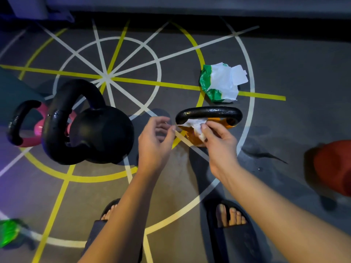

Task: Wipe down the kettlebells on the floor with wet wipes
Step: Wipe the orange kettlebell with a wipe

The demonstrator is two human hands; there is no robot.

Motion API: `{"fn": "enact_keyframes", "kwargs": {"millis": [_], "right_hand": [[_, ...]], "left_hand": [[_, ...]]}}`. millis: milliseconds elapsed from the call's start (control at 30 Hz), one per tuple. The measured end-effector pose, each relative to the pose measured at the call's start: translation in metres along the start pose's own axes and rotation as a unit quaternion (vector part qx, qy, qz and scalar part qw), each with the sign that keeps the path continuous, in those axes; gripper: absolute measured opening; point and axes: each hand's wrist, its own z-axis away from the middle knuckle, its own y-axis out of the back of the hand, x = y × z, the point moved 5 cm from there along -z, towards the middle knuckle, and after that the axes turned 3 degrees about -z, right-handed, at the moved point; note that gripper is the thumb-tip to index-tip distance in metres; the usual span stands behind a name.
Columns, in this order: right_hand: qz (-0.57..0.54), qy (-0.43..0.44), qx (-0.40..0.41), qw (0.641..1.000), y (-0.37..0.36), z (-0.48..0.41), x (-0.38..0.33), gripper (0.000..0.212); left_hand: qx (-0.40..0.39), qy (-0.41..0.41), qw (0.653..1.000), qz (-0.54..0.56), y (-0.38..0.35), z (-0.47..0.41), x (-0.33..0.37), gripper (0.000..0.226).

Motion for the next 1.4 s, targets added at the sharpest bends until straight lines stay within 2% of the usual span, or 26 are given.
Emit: {"fn": "enact_keyframes", "kwargs": {"millis": [67, 167, 233, 333, 433, 533, 600, 700, 800, 867, 933, 1000, 1100, 1133, 1200, 1267, 1333, 1400], "right_hand": [[-0.022, 0.007, 0.016, 1.000, -0.007, 0.003, 0.001, 0.019], [-0.068, -0.001, 0.019, 0.998, -0.019, 0.007, 0.005, 0.019], [-0.093, -0.006, 0.006, 0.996, -0.027, 0.010, 0.008, 0.022], [-0.081, 0.005, -0.036, 0.996, -0.033, 0.021, 0.011, 0.030], [0.044, 0.060, -0.108, 0.991, -0.038, 0.035, 0.017, 0.041], [0.195, 0.109, -0.164, 0.961, -0.046, 0.032, 0.024, 0.054], [0.294, 0.168, -0.159, 0.927, -0.047, 0.029, 0.026, 0.056], [0.455, 0.239, -0.135, 0.847, -0.055, 0.036, 0.028, 0.057], [0.540, 0.276, -0.076, 0.791, -0.060, 0.038, 0.025, 0.065], [0.602, 0.343, -0.055, 0.719, -0.054, 0.029, 0.021, 0.064], [0.621, 0.394, -0.051, 0.676, -0.043, 0.013, 0.015, 0.065], [0.624, 0.408, -0.058, 0.664, -0.041, 0.001, 0.011, 0.064], [0.657, 0.398, -0.068, 0.637, -0.047, -0.004, 0.014, 0.054], [0.675, 0.402, -0.076, 0.615, -0.046, -0.005, 0.012, 0.050], [0.716, 0.431, -0.090, 0.542, -0.036, -0.009, 0.006, 0.041], [0.732, 0.468, -0.108, 0.483, -0.025, -0.012, 0.001, 0.041], [0.725, 0.488, -0.105, 0.474, -0.022, -0.012, 0.002, 0.051], [0.713, 0.489, -0.099, 0.493, -0.029, -0.008, 0.009, 0.050]], "left_hand": [[0.006, -0.046, 0.999, -0.025, 0.004, -0.006, 0.006, 0.037], [-0.065, -0.104, 0.991, -0.052, -0.001, -0.014, 0.019, 0.052], [-0.114, -0.127, 0.985, -0.039, -0.006, -0.018, 0.026, 0.048], [-0.141, -0.146, 0.978, -0.058, -0.005, -0.034, 0.032, 0.036], [-0.181, -0.169, 0.960, -0.128, 0.000, -0.053, 0.041, 0.032], [-0.224, -0.186, 0.930, -0.224, -0.001, -0.068, 0.054, 0.028], [-0.258, -0.190, 0.905, -0.280, -0.002, -0.075, 0.059, 0.028], [-0.307, -0.226, 0.861, -0.335, -0.003, -0.073, 0.064, 0.035], [-0.359, -0.262, 0.805, -0.393, -0.004, -0.059, 0.062, 0.054], [-0.392, -0.261, 0.780, -0.411, 0.000, -0.057, 0.060, 0.065], [-0.425, -0.255, 0.764, -0.414, 0.005, -0.057, 0.058, 0.069], [-0.429, -0.257, 0.766, -0.403, 0.005, -0.057, 0.056, 0.072], [-0.389, -0.258, 0.807, -0.362, 0.003, -0.051, 0.046, 0.074], [-0.375, -0.256, 0.822, -0.344, 0.002, -0.048, 0.042, 0.074], [-0.345, -0.251, 0.850, -0.309, 0.000, -0.041, 0.033, 0.074], [-0.305, -0.249, 0.877, -0.276, -0.001, -0.034, 0.025, 0.074], [-0.281, -0.245, 0.892, -0.255, -0.003, -0.033, 0.021, 0.073], [-0.279, -0.245, 0.896, -0.243, -0.002, -0.036, 0.020, 0.072]]}}
